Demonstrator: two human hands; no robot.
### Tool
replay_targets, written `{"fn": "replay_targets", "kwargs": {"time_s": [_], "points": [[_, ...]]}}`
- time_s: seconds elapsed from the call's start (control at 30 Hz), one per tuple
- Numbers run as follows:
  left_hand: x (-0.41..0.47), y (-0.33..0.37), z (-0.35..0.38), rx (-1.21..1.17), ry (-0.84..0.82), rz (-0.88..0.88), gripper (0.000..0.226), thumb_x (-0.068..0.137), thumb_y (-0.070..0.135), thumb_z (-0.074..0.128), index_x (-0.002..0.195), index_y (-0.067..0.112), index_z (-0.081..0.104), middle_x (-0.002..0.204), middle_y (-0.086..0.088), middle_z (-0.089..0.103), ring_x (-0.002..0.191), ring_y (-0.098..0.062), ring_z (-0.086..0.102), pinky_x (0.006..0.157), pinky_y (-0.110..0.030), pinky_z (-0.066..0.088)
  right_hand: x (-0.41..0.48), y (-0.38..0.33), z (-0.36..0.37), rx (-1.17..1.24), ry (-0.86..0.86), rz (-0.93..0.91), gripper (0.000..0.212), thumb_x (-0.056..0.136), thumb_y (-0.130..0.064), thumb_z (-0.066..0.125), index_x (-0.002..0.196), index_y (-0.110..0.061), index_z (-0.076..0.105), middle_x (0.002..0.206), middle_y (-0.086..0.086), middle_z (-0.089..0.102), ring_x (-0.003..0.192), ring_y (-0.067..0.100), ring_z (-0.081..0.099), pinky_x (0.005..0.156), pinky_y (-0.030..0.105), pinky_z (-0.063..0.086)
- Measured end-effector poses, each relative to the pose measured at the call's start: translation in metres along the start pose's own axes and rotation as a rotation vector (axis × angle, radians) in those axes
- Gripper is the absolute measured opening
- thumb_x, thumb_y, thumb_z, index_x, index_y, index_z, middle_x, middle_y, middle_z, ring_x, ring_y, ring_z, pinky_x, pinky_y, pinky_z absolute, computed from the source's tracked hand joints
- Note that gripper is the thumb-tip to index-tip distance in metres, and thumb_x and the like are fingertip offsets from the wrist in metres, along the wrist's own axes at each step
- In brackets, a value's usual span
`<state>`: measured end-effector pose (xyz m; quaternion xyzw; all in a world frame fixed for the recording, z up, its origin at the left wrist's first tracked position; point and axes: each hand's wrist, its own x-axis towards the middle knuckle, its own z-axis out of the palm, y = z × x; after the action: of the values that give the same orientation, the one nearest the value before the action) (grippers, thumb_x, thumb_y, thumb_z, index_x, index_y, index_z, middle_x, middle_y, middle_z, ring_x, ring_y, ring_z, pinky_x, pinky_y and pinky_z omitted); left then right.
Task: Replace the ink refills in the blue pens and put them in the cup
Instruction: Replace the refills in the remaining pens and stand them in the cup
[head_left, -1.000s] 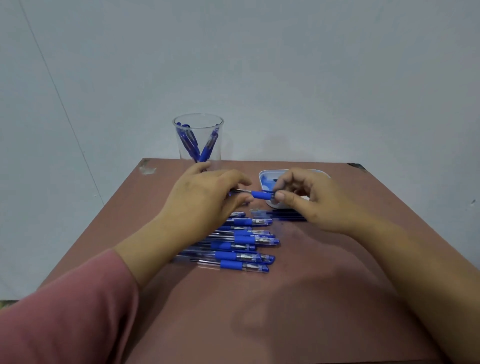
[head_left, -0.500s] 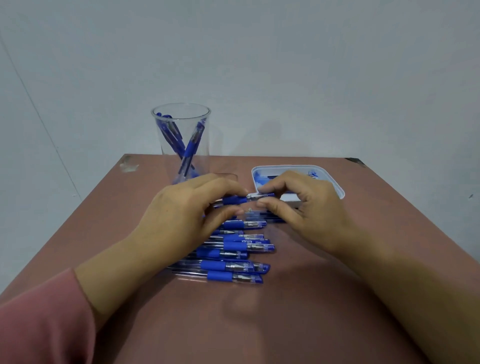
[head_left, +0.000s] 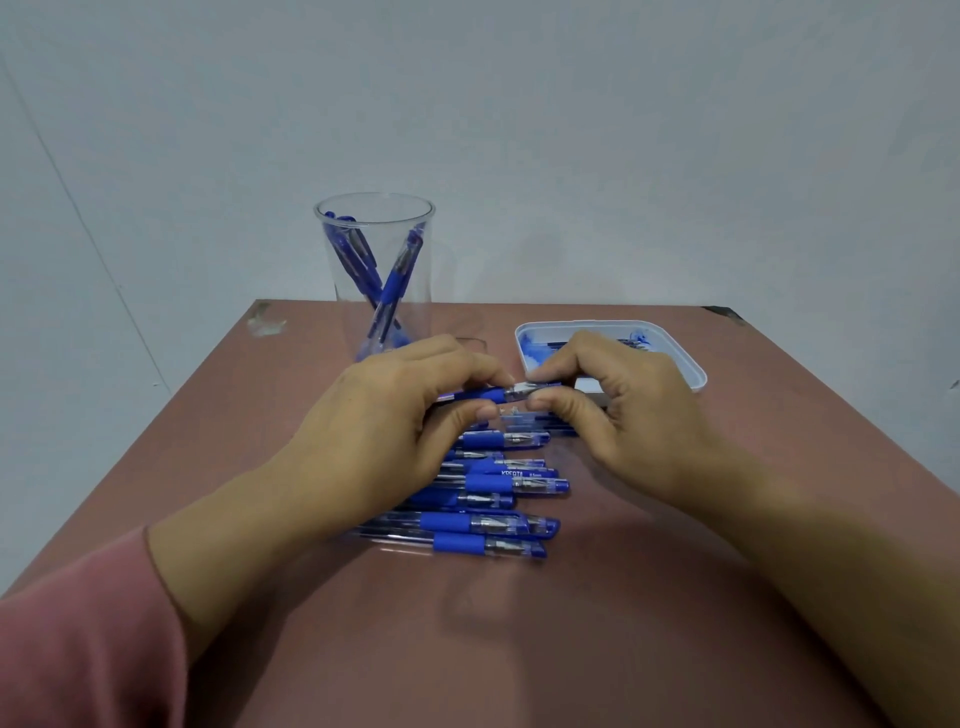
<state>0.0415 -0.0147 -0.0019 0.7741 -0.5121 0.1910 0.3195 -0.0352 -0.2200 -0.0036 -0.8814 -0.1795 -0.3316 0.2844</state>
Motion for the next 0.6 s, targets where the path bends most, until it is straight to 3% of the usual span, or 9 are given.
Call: {"fn": "replay_targets", "kwargs": {"time_s": [0.1,0.23,0.37,0.47,0.6], "points": [[0.000,0.001,0.000,-0.046,-0.028,-0.034,0.023,0.091,0.035,0.057,0.111,0.031,0.067,0.088,0.021,0.060,0.079,-0.003,0.057,0.067,-0.015,0.043,-0.002,0.001,0.000,-0.024,-0.017,-0.004,0.021,0.089,-0.030,0.058,0.091,-0.012,0.067,0.083,-0.015,0.062,0.079,0.007,0.059,0.069,0.016,0.045],[-0.001,-0.003,-0.004,-0.099,-0.063,-0.088,0.025,0.092,0.025,0.061,0.115,0.030,0.069,0.089,0.030,0.059,0.084,0.007,0.057,0.072,-0.005,0.038,-0.004,0.007,-0.014,-0.081,0.000,0.031,0.011,0.085,-0.018,0.065,0.087,-0.008,0.068,0.083,-0.011,0.065,0.081,0.006,0.059,0.072,0.006,0.041],[0.000,-0.007,-0.005,-0.067,-0.089,-0.154,0.032,0.082,0.043,0.062,0.111,0.034,0.070,0.086,0.034,0.059,0.084,0.009,0.057,0.070,-0.009,0.043,-0.005,0.015,-0.025,-0.069,-0.180,0.174,0.006,0.083,-0.032,0.066,0.087,-0.028,0.066,0.085,-0.016,0.066,0.083,0.003,0.060,0.073,0.012,0.043],[-0.001,-0.011,-0.007,-0.010,-0.096,-0.172,0.027,0.085,0.030,0.069,0.111,0.040,0.068,0.093,0.029,0.062,0.089,0.004,0.059,0.073,-0.010,0.047,-0.005,0.018,-0.026,-0.168,-0.278,0.167,0.008,0.080,-0.046,0.064,0.084,-0.042,0.059,0.086,-0.023,0.063,0.086,0.002,0.057,0.074,0.023,0.044],[0.000,-0.010,-0.009,0.022,-0.121,-0.080,0.031,0.089,0.028,0.065,0.120,0.032,0.067,0.098,0.022,0.065,0.090,0.000,0.062,0.077,-0.018,0.050,-0.008,0.017,-0.032,-0.193,-0.400,0.197,0.011,0.077,-0.047,0.066,0.082,-0.047,0.056,0.088,-0.022,0.061,0.090,0.000,0.053,0.075,0.019,0.041]]}}
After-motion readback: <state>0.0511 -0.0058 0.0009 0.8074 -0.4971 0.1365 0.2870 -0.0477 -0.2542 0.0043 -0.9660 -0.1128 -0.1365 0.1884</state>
